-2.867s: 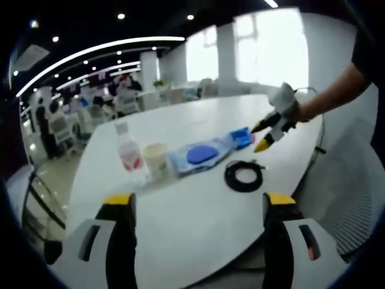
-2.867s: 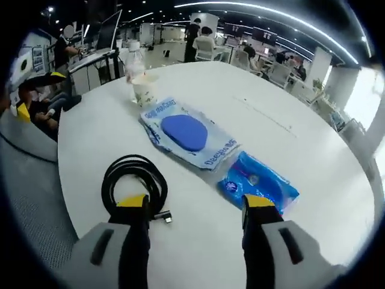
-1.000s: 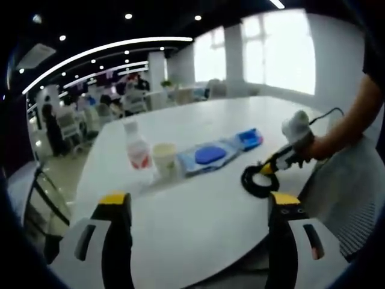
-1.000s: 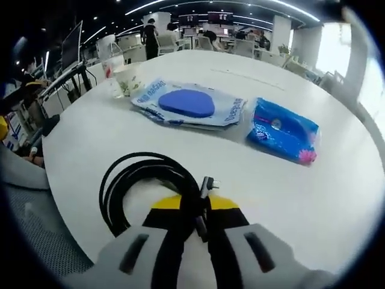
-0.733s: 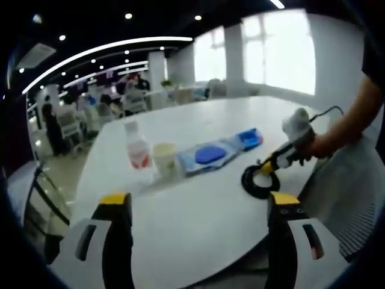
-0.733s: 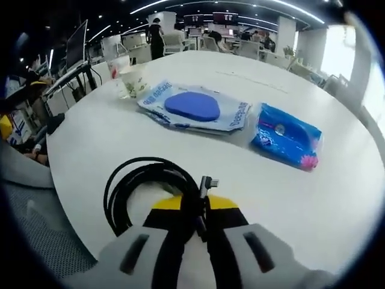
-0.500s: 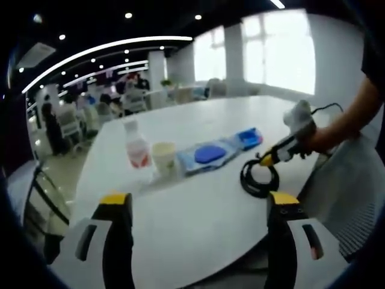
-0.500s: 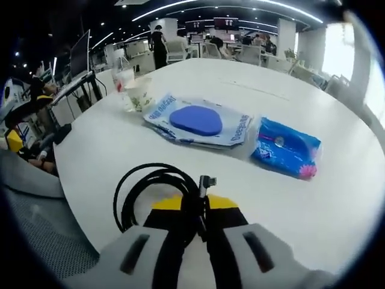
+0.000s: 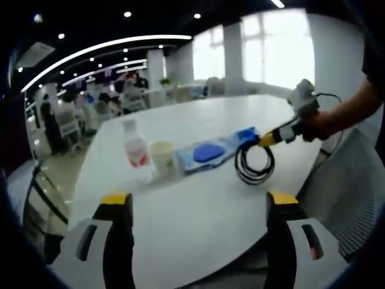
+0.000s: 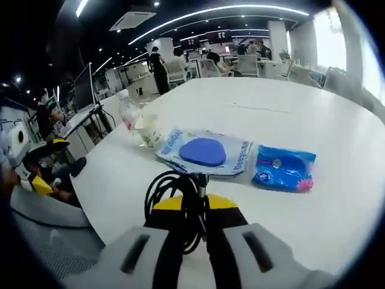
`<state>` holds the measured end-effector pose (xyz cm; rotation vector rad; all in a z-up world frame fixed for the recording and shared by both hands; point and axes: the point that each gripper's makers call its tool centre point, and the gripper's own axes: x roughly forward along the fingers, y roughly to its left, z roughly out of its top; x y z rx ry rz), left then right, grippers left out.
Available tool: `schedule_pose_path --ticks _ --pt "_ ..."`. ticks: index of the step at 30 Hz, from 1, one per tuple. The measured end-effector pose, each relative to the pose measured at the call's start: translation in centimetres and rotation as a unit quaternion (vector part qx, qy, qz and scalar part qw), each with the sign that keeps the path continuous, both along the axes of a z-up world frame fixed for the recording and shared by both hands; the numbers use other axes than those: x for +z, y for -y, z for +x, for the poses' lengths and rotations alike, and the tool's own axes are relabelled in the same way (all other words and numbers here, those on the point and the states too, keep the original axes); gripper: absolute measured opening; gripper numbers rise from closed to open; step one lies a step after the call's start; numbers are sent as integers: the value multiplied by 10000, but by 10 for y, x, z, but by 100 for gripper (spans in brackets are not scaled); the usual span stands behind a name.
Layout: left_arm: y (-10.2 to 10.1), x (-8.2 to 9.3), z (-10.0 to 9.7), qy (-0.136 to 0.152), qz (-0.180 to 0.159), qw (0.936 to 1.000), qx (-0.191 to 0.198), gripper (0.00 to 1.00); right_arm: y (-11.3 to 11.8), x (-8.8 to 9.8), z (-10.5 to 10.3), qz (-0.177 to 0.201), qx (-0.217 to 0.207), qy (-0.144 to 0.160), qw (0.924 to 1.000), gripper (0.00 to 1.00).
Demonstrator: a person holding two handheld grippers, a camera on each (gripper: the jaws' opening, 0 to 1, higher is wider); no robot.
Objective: Arrange the tabletop items into an orderly group along one side of the table until the central work area is clear of visible clutter.
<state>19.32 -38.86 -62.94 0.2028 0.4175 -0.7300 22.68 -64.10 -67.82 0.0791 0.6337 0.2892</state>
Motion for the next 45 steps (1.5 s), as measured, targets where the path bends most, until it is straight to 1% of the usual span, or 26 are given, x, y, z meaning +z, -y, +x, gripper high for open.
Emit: schedule_pose_path --ticks 7,15,25,27,31,33,35,36,40,43,45 --pt "0 -1 0 -17 7 10000 -11 88 14 -2 10 -68 -175 16 9998 11" --pt "-1 -2 0 -18 21 10000 -4 88 42 -20 21 -244 -485 -132 9984 11" --pt "-1 -1 1 -11 6 10000 53 88 72 -53 23 -399 -896 -518 9938 11" --pt "-1 0 0 -16 3 10000 61 88 76 -58 22 -384 -982 -594 9926 12" --pt "-1 0 0 -22 10 10000 72 88 85 -74 21 -300 -1154 -803 9896 12" --pt "-1 -1 0 -28 18 10000 68 88 87 -78 21 -358 -1173 -855 9888 12" --pt "-1 -1 0 -37 19 10000 64 87 88 -81 21 -477 -1100 -846 9892 12" --pt "-1 -1 0 -42 14 10000 63 87 86 -84 20 -421 -1041 -914 9895 11" --pt "0 -1 -1 -63 13 10000 53 87 87 -81 21 -487 -1001 -894 9898 12" --pt "0 -1 -1 -68 13 10000 50 87 85 -71 20 -498 -940 -766 9914 12" --pt "0 -1 -1 -71 13 10000 50 87 82 -63 18 -461 -881 -646 9929 15"
